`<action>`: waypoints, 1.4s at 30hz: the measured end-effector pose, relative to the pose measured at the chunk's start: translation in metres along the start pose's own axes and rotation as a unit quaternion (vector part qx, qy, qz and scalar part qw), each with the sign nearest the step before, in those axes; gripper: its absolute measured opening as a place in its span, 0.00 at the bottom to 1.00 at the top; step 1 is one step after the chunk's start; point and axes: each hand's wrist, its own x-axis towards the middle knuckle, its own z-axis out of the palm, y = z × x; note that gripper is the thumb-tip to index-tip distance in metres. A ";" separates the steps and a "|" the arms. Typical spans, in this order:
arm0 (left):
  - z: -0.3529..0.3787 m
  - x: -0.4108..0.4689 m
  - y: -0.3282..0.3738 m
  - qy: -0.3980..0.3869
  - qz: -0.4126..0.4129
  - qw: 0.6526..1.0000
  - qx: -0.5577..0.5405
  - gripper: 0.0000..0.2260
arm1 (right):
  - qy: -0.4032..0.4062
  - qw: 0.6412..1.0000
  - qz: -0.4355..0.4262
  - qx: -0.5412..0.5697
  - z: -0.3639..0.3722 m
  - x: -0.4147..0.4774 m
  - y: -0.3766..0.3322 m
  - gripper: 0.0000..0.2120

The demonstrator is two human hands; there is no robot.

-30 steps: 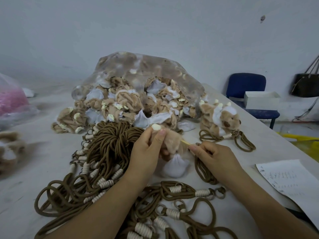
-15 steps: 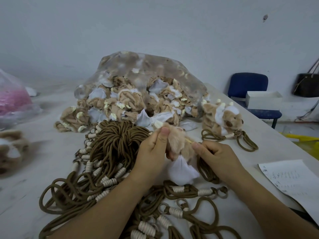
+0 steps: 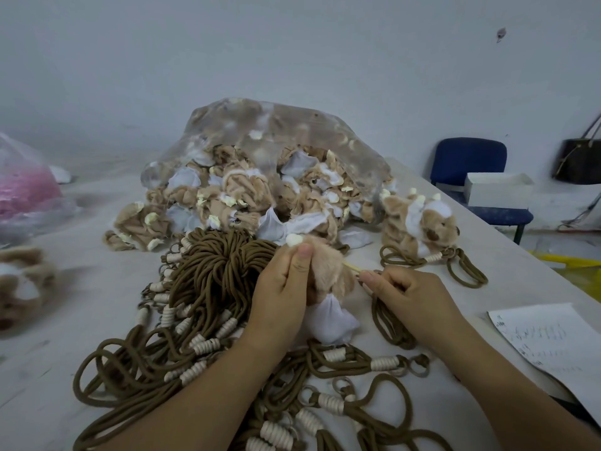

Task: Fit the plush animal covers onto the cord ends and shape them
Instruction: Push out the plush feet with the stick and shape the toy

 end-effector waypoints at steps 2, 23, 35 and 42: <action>0.001 -0.001 -0.001 -0.005 -0.004 1.000 -0.019 0.14 | 0.002 1.000 -0.019 -0.015 -0.005 0.000 0.002 0.31; 0.005 -0.001 -0.005 -0.059 0.007 0.995 0.076 0.13 | 0.047 0.997 -0.020 -0.063 0.003 -0.001 -0.011 0.35; -0.005 0.004 0.000 0.018 0.050 0.997 0.064 0.07 | -0.003 0.992 0.037 -0.117 -0.017 0.001 0.014 0.36; 0.000 -0.002 0.007 -0.069 0.073 0.991 0.084 0.09 | 0.000 0.997 0.072 -0.036 -0.006 -0.002 0.008 0.32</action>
